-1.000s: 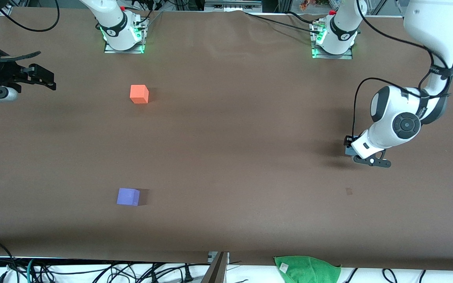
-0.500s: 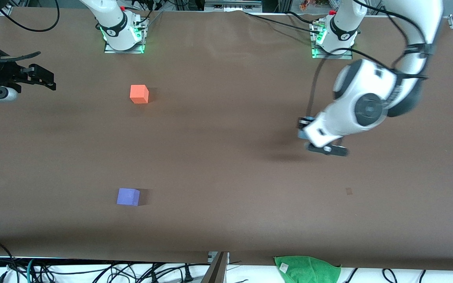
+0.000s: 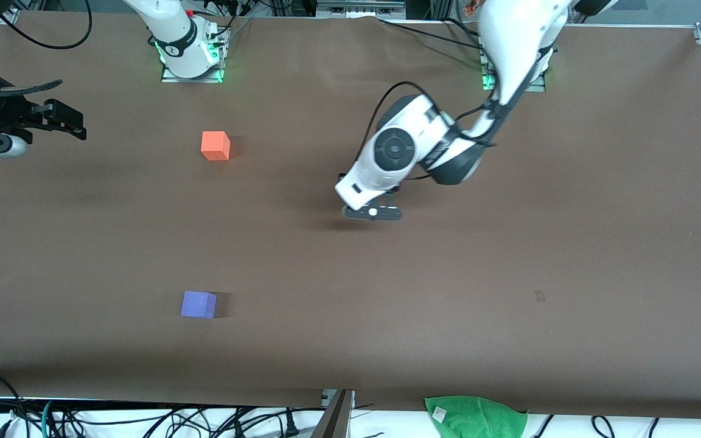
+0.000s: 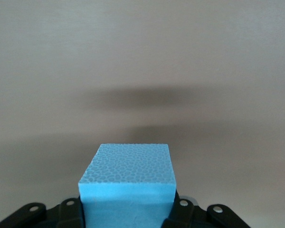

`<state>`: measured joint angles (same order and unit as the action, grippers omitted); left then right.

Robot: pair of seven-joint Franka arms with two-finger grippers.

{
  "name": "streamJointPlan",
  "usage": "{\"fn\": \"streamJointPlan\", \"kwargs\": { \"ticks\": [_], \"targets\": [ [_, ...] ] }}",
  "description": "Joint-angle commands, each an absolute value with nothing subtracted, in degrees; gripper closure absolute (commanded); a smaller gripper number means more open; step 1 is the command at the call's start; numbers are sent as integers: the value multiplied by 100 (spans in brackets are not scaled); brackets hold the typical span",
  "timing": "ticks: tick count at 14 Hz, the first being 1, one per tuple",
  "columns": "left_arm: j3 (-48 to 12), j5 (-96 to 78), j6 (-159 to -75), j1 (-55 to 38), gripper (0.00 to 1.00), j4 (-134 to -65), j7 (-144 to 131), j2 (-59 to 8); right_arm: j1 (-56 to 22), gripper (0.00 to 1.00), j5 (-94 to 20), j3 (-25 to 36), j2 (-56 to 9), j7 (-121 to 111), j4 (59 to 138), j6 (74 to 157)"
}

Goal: Place blue block between orange and purple blocks
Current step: 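Carry the blue cube to the table middle and open the left gripper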

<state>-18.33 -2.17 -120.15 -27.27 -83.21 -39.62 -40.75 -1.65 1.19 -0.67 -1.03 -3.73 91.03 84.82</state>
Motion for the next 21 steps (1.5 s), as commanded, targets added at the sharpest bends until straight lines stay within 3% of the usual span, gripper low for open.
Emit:
{"fn": "streamJointPlan", "kwargs": {
  "ticks": [1, 5, 6, 7, 12, 21],
  "targets": [
    [-1696, 209, -12182, -3023, 82, -7972, -4358, -4595, -141, 0, 79, -70, -158, -395, 8982, 8455],
    [-1635, 781, -12629, -3225, 69, -7963, -4728, -4930, -141, 0, 79, -70, -158, -396, 8982, 8455],
    [-1609, 956, -12647, -3252, 29, -7954, -4729, -4983, -141, 0, 79, -70, -158, -396, 8982, 8455],
    [-1617, 1115, -12700, -3252, 0, -7963, -4729, -4983, -141, 0, 79, -70, -158, -396, 8982, 8455],
    [-1626, 1064, -12447, -3103, 0, -7971, -4957, -4511, -132, 0, 88, -62, -176, -430, 8982, 8455],
    [-1643, 1108, -9987, -1751, 0, -7928, -4205, -2401, -237, 0, 123, -53, -545, -414, 8604, 8587]
  ]
}}
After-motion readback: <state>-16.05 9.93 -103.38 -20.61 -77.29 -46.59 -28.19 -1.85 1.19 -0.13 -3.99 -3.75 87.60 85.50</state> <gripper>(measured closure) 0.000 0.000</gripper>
